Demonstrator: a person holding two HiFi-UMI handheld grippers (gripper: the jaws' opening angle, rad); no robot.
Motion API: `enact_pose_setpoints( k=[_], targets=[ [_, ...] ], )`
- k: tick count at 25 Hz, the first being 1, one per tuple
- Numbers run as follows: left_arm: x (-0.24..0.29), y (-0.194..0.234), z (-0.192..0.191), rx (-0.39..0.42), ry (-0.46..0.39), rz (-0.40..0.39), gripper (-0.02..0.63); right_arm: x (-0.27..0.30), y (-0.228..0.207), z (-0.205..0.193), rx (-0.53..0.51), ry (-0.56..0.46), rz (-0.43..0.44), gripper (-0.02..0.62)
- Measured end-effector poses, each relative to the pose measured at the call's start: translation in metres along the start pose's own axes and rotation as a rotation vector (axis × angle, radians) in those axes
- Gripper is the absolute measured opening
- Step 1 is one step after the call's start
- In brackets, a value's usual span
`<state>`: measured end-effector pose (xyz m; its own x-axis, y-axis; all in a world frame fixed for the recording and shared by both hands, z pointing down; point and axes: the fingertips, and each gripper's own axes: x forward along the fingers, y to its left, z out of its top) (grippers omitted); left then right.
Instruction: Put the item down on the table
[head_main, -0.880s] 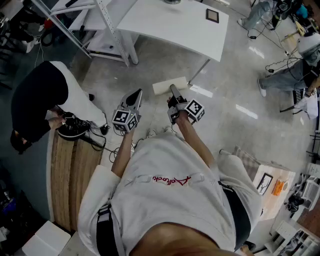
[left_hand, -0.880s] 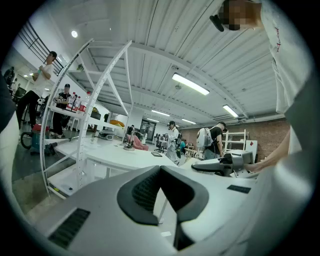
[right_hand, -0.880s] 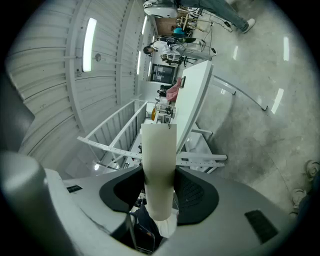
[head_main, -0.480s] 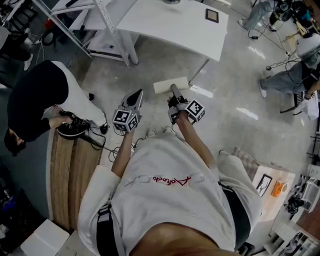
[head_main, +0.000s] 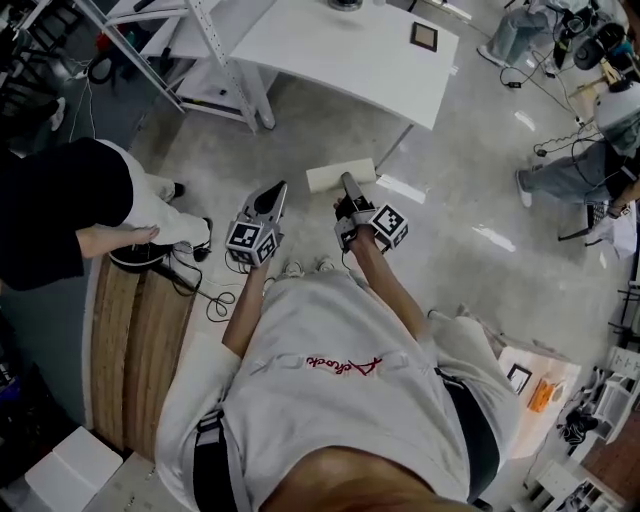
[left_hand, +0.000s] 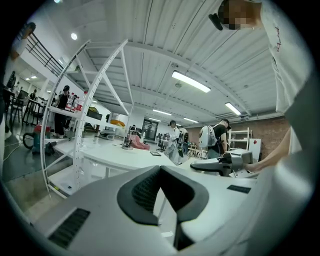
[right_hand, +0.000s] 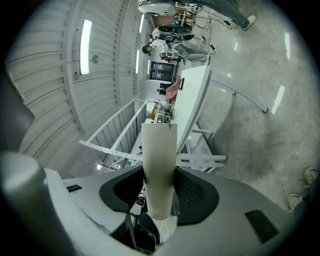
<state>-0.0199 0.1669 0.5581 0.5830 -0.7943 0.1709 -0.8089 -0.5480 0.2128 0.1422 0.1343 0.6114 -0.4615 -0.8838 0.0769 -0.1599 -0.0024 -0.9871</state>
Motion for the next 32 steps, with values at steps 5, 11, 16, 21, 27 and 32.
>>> enact_pose_setpoints(
  k=[5,11,16,21,27,32],
  targets=[
    [0.012,-0.013,0.001,0.003,0.001,0.022,0.018,0.002,-0.003,0.018,-0.008,0.025,0.004,0.193],
    [0.021,-0.015,0.001,0.002,0.005,0.037,0.018,0.007,-0.002,0.028,-0.004,0.039,0.012,0.193],
    [0.03,-0.006,0.001,0.003,-0.003,0.045,0.018,0.02,-0.006,0.032,-0.004,0.05,0.016,0.193],
    [0.038,0.006,0.005,0.013,0.004,0.06,0.017,0.036,-0.008,0.037,-0.007,0.062,0.014,0.193],
    [0.057,0.028,0.008,-0.002,-0.016,0.064,0.018,0.066,-0.009,0.045,-0.016,0.067,0.016,0.193],
    [0.085,0.054,0.014,-0.004,-0.022,0.05,0.018,0.101,-0.014,0.055,-0.022,0.059,0.011,0.193]
  ],
)
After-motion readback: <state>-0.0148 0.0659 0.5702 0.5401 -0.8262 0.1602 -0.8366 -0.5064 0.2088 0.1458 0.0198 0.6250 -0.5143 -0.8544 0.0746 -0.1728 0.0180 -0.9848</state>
